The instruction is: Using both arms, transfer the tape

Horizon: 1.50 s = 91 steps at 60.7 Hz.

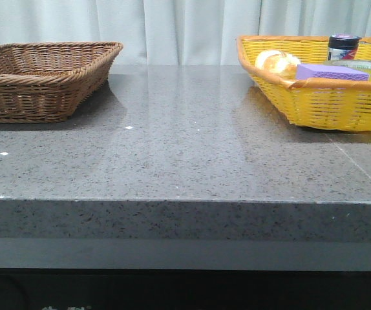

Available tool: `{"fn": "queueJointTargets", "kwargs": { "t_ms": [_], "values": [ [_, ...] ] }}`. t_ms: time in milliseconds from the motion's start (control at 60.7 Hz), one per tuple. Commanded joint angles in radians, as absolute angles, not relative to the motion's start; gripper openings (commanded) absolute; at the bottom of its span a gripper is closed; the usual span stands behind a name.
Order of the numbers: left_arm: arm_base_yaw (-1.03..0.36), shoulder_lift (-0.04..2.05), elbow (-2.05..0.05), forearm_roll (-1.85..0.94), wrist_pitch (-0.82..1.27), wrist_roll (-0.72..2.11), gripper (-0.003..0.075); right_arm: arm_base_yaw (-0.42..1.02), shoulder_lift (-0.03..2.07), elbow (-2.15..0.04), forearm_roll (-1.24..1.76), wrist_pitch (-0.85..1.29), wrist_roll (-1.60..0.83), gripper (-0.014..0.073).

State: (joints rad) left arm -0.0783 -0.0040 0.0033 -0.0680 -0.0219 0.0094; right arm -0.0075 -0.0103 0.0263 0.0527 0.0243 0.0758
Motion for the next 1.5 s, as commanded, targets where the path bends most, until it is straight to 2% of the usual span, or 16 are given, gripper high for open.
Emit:
{"fn": "queueJointTargets", "kwargs": {
  "t_ms": [0,280,478,676,1236,1302,1352,1434,1484],
  "values": [
    [-0.084,-0.02,-0.024,-0.076,-0.107,0.011,-0.002,-0.015,-0.032,-0.01,0.045,-0.049,0.072,-0.0068],
    [-0.084,0.039,-0.33,-0.076,0.082,0.011,-0.002,-0.015,0.016,-0.3,0.016,0.203,0.071,-0.0068],
    [-0.084,0.21,-0.633,-0.076,0.309,0.011,-0.002,-0.015,0.171,-0.573,-0.026,0.357,0.071,-0.0068],
    [-0.084,0.419,-0.85,-0.076,0.507,0.011,-0.002,-0.015,0.369,-0.81,-0.026,0.536,0.071,-0.0068],
    [-0.084,0.76,-0.863,-0.086,0.553,0.011,-0.002,-0.015,0.719,-0.853,-0.027,0.61,0.071,-0.006],
    [-0.084,0.783,-0.863,-0.053,0.553,0.011,-0.0004,-0.015,0.751,-0.853,-0.029,0.624,0.07,0.0001],
    [-0.084,0.79,-0.863,-0.035,0.555,0.011,0.0052,-0.015,0.766,-0.853,-0.029,0.631,0.07,0.0098],
    [-0.084,0.801,-0.863,-0.03,0.555,0.011,0.0233,-0.015,0.795,-0.853,-0.029,0.638,0.07,0.0339],
    [-0.084,0.801,-0.863,-0.03,0.551,0.011,0.0378,-0.015,0.811,-0.853,-0.029,0.639,0.07,0.0498]
  ]
}}
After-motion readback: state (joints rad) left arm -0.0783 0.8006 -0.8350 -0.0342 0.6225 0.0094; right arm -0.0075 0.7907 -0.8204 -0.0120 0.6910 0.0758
